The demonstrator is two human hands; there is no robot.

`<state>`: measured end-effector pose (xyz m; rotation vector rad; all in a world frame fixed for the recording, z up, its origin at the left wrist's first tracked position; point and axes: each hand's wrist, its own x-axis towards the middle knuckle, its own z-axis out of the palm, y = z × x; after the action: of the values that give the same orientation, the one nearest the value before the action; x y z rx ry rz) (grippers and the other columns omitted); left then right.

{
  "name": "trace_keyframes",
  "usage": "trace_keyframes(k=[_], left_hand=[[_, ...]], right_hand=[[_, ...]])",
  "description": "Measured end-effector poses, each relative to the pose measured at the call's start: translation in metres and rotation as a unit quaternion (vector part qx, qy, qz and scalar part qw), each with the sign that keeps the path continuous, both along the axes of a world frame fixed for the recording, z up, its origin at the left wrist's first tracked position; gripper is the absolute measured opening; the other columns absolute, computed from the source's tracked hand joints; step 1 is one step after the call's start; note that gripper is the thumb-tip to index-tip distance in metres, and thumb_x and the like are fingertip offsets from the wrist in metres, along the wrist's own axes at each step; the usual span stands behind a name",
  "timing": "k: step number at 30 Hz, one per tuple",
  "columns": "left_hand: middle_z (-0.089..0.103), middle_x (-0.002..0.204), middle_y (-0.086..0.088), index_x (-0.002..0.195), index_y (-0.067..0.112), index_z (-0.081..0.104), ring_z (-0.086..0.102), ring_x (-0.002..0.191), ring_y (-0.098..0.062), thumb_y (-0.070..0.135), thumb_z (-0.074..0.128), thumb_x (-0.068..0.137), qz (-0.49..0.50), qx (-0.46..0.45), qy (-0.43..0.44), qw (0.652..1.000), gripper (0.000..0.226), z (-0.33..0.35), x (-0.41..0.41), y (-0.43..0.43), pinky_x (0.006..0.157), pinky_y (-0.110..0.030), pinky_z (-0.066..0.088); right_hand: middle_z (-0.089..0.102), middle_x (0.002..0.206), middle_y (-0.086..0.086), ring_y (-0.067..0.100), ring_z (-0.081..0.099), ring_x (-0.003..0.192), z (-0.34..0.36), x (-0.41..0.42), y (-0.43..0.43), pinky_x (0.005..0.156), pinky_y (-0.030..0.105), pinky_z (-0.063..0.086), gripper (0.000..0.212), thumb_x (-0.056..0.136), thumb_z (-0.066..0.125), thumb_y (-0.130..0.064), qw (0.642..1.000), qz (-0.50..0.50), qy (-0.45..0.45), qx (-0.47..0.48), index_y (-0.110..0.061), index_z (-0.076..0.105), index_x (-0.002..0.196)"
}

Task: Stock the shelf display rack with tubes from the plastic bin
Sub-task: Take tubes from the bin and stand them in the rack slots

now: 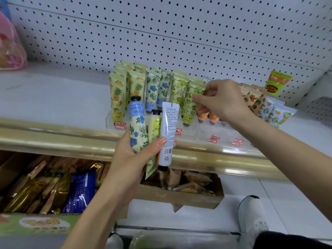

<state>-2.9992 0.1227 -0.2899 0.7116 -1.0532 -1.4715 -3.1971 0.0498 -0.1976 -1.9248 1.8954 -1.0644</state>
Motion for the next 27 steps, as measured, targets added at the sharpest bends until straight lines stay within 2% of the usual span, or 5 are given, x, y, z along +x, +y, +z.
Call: trace_keyframes(k=[11,14,19,22,27], left_hand=[[0.075,0.099,-0.006,0.118,0.012,0.059,0.073,0.089,-0.021,0.015,0.063,0.071,-0.003,-0.004,0.012,1.0,0.047,0.005,-0.012,0.002,0.069,-0.021,0.055],[0.075,0.101,-0.005,0.116,0.013,0.059,0.072,0.093,-0.022,0.018,0.066,0.069,0.003,-0.001,0.006,1.0,0.048,0.002,-0.019,0.002,0.073,-0.023,0.056],[0.073,0.108,-0.002,0.115,0.021,0.06,0.068,0.103,-0.023,0.02,0.081,0.071,-0.014,0.01,-0.04,0.999,0.049,0.0,-0.038,0.005,0.09,-0.037,0.053],[0.074,0.103,0.0,0.111,0.023,0.06,0.069,0.099,-0.018,0.022,0.082,0.069,-0.019,0.002,-0.066,0.998,0.047,-0.001,-0.054,0.008,0.084,-0.031,0.054],[0.074,0.096,0.005,0.108,0.022,0.061,0.07,0.091,-0.009,0.022,0.072,0.066,-0.043,-0.001,-0.073,0.996,0.043,0.002,-0.075,0.018,0.068,-0.015,0.051]], right_hand=[[0.069,0.063,0.004,0.008,0.065,0.047,0.02,-0.006,0.02,0.041,0.009,0.041,0.018,0.086,0.068,-0.025,0.999,-0.009,0.023,-0.025,-0.008,0.063,0.091],[0.067,0.06,0.004,0.015,0.06,0.041,0.034,-0.01,0.039,0.046,0.021,0.046,0.018,0.086,0.067,-0.029,0.999,0.0,-0.008,-0.048,-0.01,0.066,0.087],[0.068,0.074,0.013,0.021,0.06,0.048,0.025,0.001,0.075,0.044,0.027,0.046,0.033,0.08,0.066,-0.042,0.983,0.119,-0.097,0.104,-0.011,0.066,0.089],[0.067,0.074,0.013,0.023,0.064,0.053,0.01,-0.001,0.082,0.048,0.027,0.05,0.052,0.066,0.067,-0.055,0.982,0.101,-0.086,0.135,-0.011,0.063,0.095],[0.064,0.058,0.003,0.014,0.062,0.052,-0.003,-0.019,0.089,0.05,0.025,0.051,0.038,0.075,0.074,-0.035,0.975,0.081,-0.136,0.158,-0.005,0.063,0.095]])
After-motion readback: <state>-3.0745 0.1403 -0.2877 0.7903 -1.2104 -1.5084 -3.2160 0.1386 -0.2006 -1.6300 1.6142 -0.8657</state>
